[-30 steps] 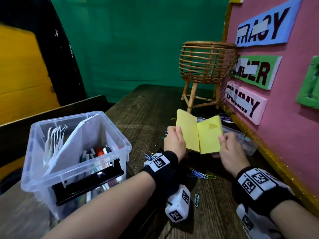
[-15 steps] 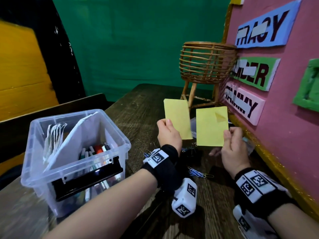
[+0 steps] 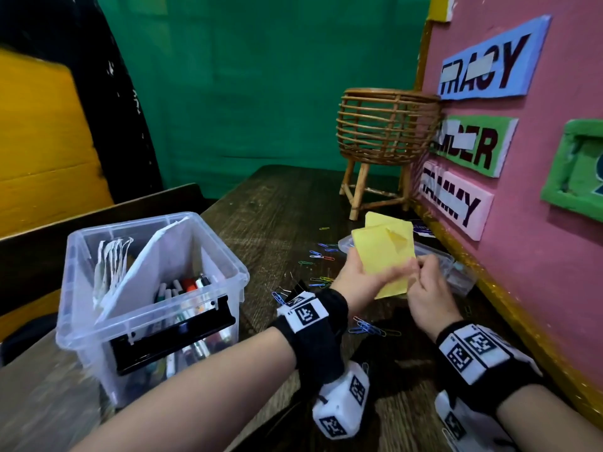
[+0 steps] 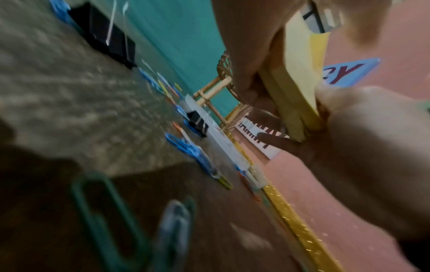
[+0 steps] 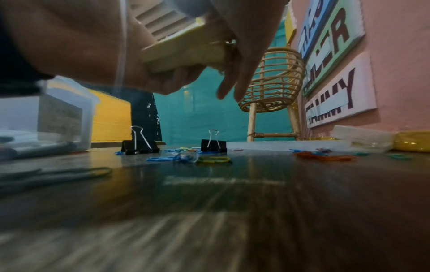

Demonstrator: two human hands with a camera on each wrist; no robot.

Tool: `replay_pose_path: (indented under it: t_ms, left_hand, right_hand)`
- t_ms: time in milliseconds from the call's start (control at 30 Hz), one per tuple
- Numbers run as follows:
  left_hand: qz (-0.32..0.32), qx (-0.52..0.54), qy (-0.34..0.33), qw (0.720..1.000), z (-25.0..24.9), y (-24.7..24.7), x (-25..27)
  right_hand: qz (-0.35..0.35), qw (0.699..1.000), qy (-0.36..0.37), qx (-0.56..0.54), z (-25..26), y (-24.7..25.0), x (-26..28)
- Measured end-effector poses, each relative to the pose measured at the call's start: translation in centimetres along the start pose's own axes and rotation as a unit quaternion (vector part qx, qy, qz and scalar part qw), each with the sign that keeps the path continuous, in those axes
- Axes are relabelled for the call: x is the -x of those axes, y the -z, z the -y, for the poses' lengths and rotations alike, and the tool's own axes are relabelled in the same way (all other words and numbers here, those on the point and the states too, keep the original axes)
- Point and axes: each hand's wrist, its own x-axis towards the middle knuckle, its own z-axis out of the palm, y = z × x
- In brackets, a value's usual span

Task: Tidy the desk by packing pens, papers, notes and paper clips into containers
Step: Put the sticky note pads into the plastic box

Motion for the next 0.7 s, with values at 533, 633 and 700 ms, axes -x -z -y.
replay_pose_path:
  t_ms: [533, 633, 700]
  left_hand:
    - [0.018, -0.37, -0.033, 0.928, -5.1, 3.4, 4.5]
    - [0.047, -0.351, -0.039, 0.934, -7.5, 4.3, 5.9]
    - [0.049, -0.308, -0.052, 0.949, -10.3, 5.7, 6.6]
  right_hand:
    - [0.099, 0.99, 0.045, -0.089, 4.9, 0.6, 2.9]
    - [0.112, 0.983, 0.057, -0.137, 5.9, 1.7, 3.6]
    - [0.126, 0.974, 0.068, -0.177, 6.9, 2.4, 4.1]
